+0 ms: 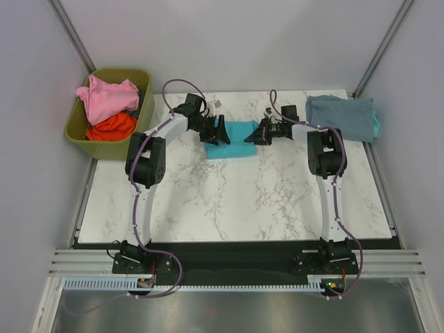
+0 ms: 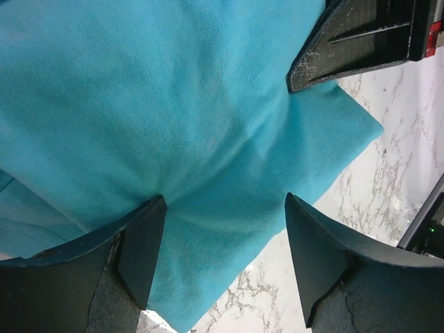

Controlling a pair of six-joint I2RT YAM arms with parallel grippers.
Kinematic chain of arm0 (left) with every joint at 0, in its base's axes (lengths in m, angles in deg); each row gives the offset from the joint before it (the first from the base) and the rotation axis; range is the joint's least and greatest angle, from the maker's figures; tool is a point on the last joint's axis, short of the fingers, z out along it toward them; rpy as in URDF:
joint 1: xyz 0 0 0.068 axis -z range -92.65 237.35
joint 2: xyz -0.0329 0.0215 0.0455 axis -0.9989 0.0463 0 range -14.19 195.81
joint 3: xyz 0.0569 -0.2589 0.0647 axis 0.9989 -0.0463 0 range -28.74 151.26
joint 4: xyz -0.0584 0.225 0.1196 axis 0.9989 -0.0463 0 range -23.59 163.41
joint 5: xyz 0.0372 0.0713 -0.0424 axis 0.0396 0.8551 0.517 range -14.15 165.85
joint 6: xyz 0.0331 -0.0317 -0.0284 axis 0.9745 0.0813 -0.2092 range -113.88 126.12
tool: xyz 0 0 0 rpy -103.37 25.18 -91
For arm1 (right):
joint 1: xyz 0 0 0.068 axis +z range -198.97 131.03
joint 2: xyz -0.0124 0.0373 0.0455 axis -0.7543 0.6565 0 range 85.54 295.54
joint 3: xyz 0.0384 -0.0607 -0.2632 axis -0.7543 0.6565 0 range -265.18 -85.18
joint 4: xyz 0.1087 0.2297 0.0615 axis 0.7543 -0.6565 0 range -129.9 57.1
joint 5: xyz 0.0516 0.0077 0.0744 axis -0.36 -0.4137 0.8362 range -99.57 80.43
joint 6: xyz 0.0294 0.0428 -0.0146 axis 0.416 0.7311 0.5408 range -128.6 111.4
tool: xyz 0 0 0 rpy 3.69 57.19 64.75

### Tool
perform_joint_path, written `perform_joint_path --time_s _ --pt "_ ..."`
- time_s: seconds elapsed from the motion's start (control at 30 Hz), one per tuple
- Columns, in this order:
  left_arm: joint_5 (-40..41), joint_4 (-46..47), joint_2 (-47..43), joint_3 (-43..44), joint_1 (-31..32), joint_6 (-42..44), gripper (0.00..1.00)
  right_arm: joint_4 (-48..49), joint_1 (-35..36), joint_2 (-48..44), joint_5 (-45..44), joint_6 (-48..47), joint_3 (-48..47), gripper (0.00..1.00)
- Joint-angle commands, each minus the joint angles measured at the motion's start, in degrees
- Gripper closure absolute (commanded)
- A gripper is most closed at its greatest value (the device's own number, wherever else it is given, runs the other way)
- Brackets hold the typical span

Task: Fold and stack the t-shirts
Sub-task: Neatly place the folded tshirt to the corner

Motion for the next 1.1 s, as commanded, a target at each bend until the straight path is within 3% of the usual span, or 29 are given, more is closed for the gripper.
perform_joint_path --time_s 0.0,0.3,0.5,0.8,0.93,1.07 --pt "1.4 0.2 -2.0 -0.5 0.1 1.4 0.22 -1.4 1.1 0.4 -5.3 -3.2 0.2 1.00" --pt "17.6 -1.1 -11.6 4.1 -0.2 6.9 0.17 -20.9 0.1 -9.6 -17.8 -26.5 -8.7 1.00" --pt "24.2 -3.5 -15.5 -0.3 -1.5 8.4 0.18 -27.6 -0.4 -15.4 -27.1 -36.9 -8.2 1.00" --pt "19.2 -19.8 -9.3 5.2 -2.5 9.8 0.23 -31.2 -1.3 -22.7 -39.4 -46.4 -6.7 1.00" --pt "10.3 -20.5 -8.9 2.6 -2.7 9.8 0.25 -36.2 -4.7 -20.8 -41.1 -48.3 -12.3 1.00" --pt "9.9 -18.6 -8.5 -0.9 -2.9 9.7 0.31 -36.1 -7.8 -19.3 -45.8 -48.7 -16.6 1.00"
